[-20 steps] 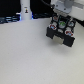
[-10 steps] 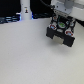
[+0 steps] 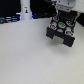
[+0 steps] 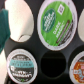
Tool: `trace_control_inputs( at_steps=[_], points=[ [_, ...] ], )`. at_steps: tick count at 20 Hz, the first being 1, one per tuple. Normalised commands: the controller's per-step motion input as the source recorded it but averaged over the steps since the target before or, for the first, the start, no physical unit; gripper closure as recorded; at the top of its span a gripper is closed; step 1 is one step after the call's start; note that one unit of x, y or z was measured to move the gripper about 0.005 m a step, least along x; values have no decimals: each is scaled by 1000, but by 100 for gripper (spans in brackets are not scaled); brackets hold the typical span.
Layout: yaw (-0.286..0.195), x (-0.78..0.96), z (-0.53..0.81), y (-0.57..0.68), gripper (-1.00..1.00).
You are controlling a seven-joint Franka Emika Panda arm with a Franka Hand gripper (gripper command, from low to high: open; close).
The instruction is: Open the kcup holder, insert the kcup into the holder, and close the kcup holder
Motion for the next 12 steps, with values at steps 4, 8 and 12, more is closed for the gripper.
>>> trace_control_inputs(
  at_steps=[4, 8, 12],
  points=[
    [43, 555, 238, -434, -100],
    [26, 611, 206, -415, -100],
    [21, 650, 145, -399, -100]
  ],
)
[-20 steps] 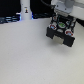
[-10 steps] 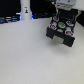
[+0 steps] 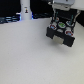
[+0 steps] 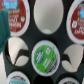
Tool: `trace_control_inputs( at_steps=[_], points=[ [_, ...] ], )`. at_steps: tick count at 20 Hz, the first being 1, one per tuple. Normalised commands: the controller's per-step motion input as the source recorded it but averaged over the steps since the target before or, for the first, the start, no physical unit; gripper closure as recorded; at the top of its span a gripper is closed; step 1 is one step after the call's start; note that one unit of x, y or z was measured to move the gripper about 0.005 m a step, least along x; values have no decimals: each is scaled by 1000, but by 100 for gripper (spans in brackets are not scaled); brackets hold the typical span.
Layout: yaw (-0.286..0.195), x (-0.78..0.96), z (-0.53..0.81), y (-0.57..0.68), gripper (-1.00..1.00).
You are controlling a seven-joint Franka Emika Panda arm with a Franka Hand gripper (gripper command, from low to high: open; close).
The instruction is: Open the kcup holder, insert the kcup into the holder, and close the kcup holder
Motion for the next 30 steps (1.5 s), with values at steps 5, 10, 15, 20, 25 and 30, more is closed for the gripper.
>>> trace_control_inputs(
  at_steps=[5, 10, 15, 20, 25, 30],
  points=[
    [6, 738, 60, -347, -100],
    [9, 734, -62, -246, -100],
    [41, 542, -214, -123, -100],
    [135, 206, -266, 70, -100],
    [226, -13, -216, 110, -100],
    [287, -148, -137, 33, -100]
  ],
)
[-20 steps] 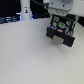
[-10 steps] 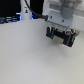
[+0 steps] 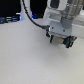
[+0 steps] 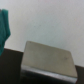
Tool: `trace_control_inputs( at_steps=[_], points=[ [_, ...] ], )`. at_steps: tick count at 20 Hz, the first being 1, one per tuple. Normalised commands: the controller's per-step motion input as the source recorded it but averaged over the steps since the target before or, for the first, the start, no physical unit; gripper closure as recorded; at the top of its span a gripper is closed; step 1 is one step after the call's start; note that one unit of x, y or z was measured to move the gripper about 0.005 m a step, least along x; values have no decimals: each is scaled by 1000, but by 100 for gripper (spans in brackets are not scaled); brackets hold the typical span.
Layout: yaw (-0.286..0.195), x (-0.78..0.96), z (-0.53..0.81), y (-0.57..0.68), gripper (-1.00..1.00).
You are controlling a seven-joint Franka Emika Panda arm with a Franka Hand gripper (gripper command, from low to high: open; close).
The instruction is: Open the kcup holder, insert the kcup into the holder, and close the kcup holder
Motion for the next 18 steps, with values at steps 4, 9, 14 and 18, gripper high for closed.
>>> trace_control_inputs(
  at_steps=[4, 9, 14, 18],
  points=[
    [241, -346, -77, 86, -100],
    [135, -408, 2, 341, -100],
    [111, -410, 16, 448, -100],
    [101, -498, 29, 495, -100]
  ],
)
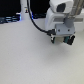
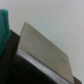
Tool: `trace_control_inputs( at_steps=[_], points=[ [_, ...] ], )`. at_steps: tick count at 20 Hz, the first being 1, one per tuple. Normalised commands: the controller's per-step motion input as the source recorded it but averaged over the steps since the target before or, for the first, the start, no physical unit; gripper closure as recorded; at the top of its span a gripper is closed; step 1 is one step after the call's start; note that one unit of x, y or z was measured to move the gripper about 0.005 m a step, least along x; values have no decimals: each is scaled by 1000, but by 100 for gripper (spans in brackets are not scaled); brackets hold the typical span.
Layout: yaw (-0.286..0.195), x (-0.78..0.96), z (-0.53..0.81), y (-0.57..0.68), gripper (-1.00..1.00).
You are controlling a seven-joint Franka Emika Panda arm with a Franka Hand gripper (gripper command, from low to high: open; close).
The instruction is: Open the kcup holder, insert the kcup into the holder, and close the kcup holder
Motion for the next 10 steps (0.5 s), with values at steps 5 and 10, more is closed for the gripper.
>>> trace_control_inputs(
  at_steps=[5, 10],
  points=[
    [93, -549, 74, 524, -100],
    [70, -729, 23, 508, -100]
  ],
)
